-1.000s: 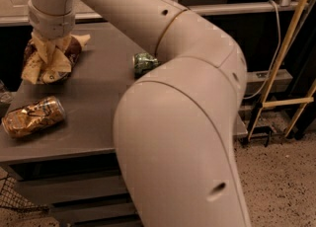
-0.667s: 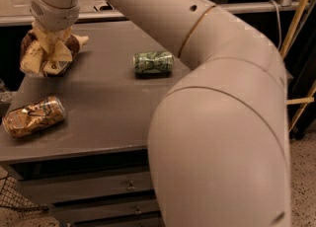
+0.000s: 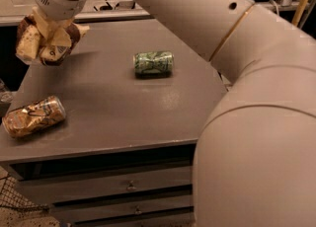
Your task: Pick brown chip bag
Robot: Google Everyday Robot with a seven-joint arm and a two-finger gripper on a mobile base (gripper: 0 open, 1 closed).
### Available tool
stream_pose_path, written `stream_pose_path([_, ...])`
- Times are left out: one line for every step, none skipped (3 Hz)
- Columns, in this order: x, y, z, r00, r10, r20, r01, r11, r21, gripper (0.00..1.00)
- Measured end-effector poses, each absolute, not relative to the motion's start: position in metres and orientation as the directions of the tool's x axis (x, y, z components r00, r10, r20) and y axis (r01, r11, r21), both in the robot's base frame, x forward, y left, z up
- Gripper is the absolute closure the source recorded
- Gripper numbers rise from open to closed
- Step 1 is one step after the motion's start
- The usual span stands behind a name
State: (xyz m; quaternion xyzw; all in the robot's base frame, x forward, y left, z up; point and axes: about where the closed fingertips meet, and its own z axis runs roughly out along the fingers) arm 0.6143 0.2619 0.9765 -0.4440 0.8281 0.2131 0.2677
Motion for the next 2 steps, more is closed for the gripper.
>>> stream_pose_path([0.6176,0.2599,0.9863,-0.446,-0.599,-0.665,-0.848,0.520,0.101,1.00])
stream_pose_path([0.6205,0.2590,0.9878,-0.435,-0.583,-0.686,-0.848,0.522,0.093,1.00])
